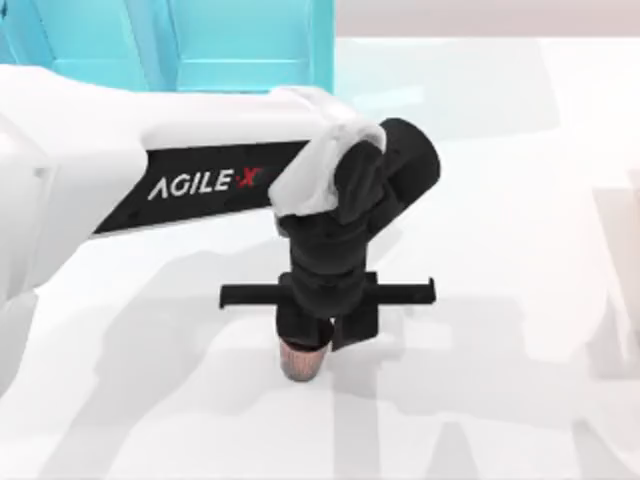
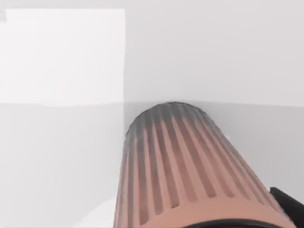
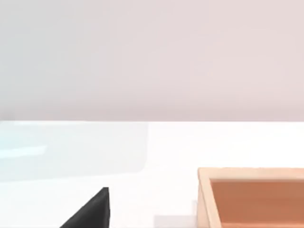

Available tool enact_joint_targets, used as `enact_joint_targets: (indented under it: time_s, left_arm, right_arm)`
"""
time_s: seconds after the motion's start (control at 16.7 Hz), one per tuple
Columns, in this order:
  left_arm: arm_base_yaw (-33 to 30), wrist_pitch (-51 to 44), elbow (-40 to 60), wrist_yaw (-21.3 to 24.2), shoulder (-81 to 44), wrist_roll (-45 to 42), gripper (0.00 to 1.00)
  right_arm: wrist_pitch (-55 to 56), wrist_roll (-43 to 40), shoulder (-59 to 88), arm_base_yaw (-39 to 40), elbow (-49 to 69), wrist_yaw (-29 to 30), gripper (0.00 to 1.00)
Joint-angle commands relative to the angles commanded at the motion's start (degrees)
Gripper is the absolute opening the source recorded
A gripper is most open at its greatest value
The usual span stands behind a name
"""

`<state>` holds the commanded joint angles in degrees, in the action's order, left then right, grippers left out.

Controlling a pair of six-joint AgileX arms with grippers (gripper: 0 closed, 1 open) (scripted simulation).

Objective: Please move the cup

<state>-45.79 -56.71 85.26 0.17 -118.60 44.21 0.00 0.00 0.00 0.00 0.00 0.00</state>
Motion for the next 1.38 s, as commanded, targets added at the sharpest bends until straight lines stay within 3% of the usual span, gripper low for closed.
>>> enact_joint_targets:
  time_s: [0.54,0.72,0.96,1.38]
  left_arm:
    - [0.14,-0.08,-0.03,0.02,0.12,-0.14,0.00]
    - [3.86,-1.48,-1.84,0.60,2.55,-3.13,0.00]
    - [16.04,-3.98,-5.39,1.56,8.47,-13.30,0.00]
    - [42.33,-7.91,-11.28,3.08,18.39,-44.12,0.00]
  right_arm:
    - [0.00,0.00,0.00,0.00,0.00,0.00,1.00]
    - [0.00,0.00,0.00,0.00,0.00,0.00,1.00]
    - [0.00,0.00,0.00,0.00,0.00,0.00,1.00]
    - [0.00,0.00,0.00,0.00,0.00,0.00,1.00]
